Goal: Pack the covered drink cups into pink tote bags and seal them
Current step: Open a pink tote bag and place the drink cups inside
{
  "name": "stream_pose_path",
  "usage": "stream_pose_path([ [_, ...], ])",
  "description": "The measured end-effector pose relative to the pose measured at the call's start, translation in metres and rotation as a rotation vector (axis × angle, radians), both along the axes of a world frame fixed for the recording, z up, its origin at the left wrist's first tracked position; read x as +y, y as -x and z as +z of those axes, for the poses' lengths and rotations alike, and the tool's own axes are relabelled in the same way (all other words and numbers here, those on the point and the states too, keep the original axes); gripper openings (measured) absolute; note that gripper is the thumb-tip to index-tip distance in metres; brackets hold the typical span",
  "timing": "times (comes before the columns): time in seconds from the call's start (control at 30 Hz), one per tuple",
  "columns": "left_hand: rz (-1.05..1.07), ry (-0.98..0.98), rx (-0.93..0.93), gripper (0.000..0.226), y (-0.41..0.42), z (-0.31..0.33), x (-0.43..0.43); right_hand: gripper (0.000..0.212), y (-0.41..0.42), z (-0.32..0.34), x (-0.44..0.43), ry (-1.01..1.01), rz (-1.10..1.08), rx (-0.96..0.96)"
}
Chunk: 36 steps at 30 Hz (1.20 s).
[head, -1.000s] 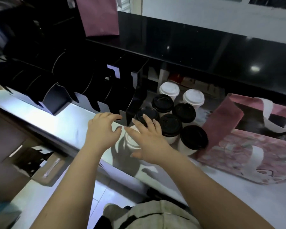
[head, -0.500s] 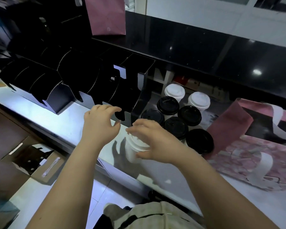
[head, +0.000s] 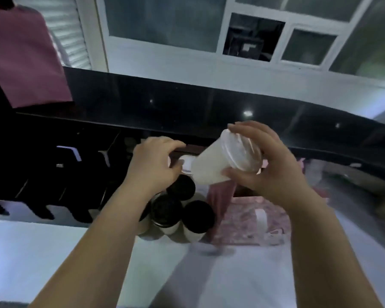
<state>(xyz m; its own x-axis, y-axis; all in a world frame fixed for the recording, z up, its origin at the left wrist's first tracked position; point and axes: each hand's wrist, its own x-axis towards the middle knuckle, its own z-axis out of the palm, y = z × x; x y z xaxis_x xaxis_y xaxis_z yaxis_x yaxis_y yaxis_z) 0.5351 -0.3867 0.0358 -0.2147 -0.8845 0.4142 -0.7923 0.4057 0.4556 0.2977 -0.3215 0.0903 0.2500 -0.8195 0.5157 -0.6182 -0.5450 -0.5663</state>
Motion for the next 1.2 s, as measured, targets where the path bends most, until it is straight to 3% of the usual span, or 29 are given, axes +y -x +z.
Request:
stream_pose_path([
  [0.2, -0.245, -0.039, -0.011, 0.028, 0.085, -0.001, -0.004, 0.072, 0.064, -0.003, 0.018, -0.058, -0.315, 0.092],
  [0.5, -0.346, -0.202, -0.206, 0.03, 0.13, -0.027, 0.001, 0.073, 0.09, -0.05, 0.028, -0.122, -0.395, 0.126],
  [0.57, -0.337, -0.212, -0.194, 0.043, 0.127, -0.032, 0.003, 0.074, 0.094, -0.059, 0.031, -0.167, -0.413, 0.15],
  [0.67, -0.34, -0.279, -0.244, 0.086, 0.119, -0.038, 0.007, 0.075, 0.098, -0.067, 0.035, -0.197, -0.48, 0.221],
  [0.77, -0.353, -0.34, -0.298, 0.111, 0.116, -0.043, 0.012, 0.075, 0.102, -0.069, 0.039, -0.16, -0.573, 0.256],
  [0.9, -0.394, -0.382, -0.328, 0.123, 0.12, -0.043, 0.019, 0.075, 0.098, -0.067, 0.043, -0.202, -0.434, 0.209],
  [1.0, -0.42, -0.376, -0.34, 0.128, 0.124, -0.042, 0.026, 0.075, 0.089, -0.074, 0.042, -0.302, -0.297, 0.286],
  [1.2, -0.44, -0.32, -0.427, 0.145, 0.128, -0.046, 0.041, 0.075, 0.099, -0.098, 0.035, -0.51, -0.37, 0.45],
])
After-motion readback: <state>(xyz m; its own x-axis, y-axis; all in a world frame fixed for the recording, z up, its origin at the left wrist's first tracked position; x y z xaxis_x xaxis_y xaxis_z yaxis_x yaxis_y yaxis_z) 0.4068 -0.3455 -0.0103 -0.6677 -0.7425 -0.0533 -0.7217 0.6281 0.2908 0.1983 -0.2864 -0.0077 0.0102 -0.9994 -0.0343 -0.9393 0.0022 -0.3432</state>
